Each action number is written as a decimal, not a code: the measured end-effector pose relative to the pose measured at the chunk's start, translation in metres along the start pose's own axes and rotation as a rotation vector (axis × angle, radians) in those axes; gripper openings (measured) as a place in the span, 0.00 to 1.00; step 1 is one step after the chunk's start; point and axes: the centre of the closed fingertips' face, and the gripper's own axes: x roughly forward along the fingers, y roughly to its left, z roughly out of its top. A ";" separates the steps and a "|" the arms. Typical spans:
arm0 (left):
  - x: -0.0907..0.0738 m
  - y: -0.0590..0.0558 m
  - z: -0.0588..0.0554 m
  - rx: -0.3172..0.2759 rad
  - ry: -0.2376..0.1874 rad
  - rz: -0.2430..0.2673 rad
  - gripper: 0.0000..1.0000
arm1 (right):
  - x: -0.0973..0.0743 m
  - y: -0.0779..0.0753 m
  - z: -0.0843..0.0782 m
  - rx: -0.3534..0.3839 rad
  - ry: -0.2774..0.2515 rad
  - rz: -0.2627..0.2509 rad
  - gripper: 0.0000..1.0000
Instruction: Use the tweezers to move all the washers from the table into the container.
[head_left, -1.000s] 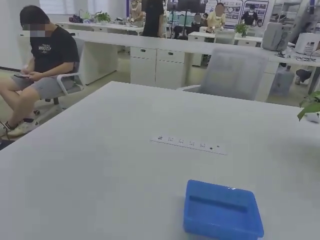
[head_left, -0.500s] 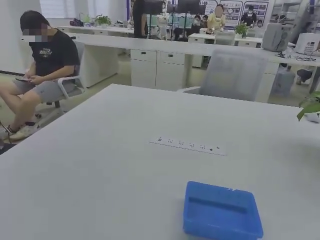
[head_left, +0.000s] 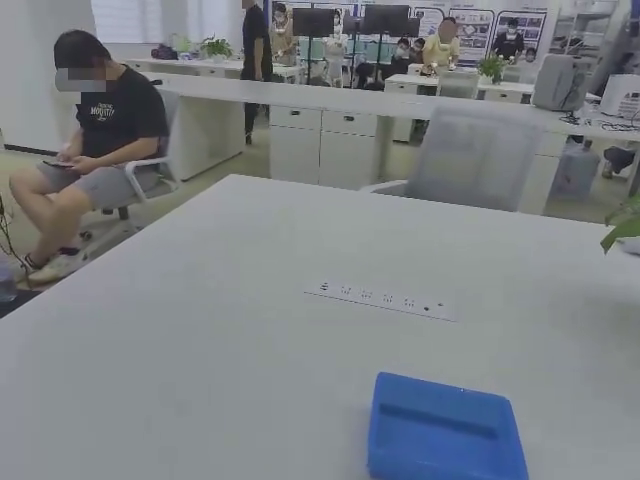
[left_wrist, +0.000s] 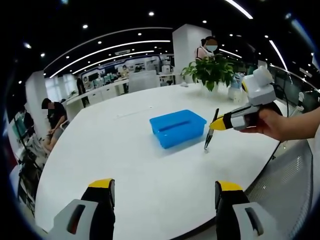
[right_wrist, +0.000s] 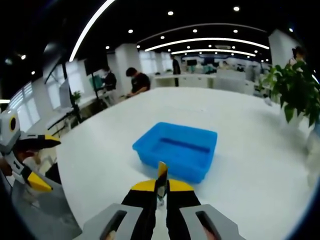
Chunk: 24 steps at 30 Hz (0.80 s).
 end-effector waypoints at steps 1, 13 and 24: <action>0.000 0.000 0.000 -0.003 0.000 0.001 0.84 | 0.001 0.000 0.000 0.000 0.000 0.004 0.02; 0.004 -0.003 -0.004 0.008 0.015 -0.024 0.84 | -0.008 -0.001 0.037 0.032 -0.091 0.002 0.02; 0.004 0.002 0.000 0.001 -0.012 -0.038 0.84 | -0.003 -0.007 0.092 0.023 -0.187 -0.020 0.02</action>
